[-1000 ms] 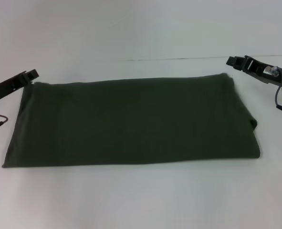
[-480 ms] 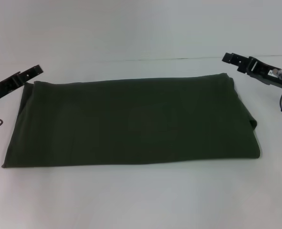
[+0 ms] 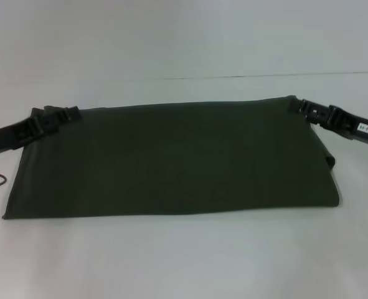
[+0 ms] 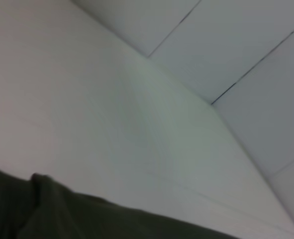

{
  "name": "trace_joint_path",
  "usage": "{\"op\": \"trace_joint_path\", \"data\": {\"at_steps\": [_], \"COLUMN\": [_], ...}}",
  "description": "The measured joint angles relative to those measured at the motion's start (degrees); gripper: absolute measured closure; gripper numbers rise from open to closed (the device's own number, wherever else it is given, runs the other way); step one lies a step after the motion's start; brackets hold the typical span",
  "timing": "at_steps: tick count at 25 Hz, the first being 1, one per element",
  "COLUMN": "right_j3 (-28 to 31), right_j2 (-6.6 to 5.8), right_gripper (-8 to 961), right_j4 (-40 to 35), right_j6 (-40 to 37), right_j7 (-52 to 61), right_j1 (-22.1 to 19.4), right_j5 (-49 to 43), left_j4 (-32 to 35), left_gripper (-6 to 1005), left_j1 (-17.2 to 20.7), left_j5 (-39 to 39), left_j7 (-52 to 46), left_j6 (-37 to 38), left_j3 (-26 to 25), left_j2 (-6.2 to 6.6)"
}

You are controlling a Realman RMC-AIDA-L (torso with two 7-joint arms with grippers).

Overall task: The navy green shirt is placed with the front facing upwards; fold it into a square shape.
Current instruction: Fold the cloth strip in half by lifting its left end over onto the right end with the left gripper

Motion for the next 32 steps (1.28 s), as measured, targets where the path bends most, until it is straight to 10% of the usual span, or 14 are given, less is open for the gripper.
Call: {"op": "trace_joint_path", "data": {"at_steps": [13,32], "right_j3": [-0.9,-1.5], "right_j2": [1.25,1.52], "right_gripper": [95,95], "right_j4": [0.6,0.6], "right_j6": [-0.1,0.1], "right_j7": [-1.9,-1.9], "right_j1": [-1.3,-1.0], "right_j5": [-0.3,-0.3], "left_j4": [-3.7,-4.7], "left_gripper": [138,140], "left_j1": [-1.5,-1.2], "left_j5": [0.7,1.8], "left_j7": [1.7,1.5], "left_j6": [-16.4,-21.1], "left_j3": [4.5,6.0], "left_j2": [-1.25,-1.34]}}
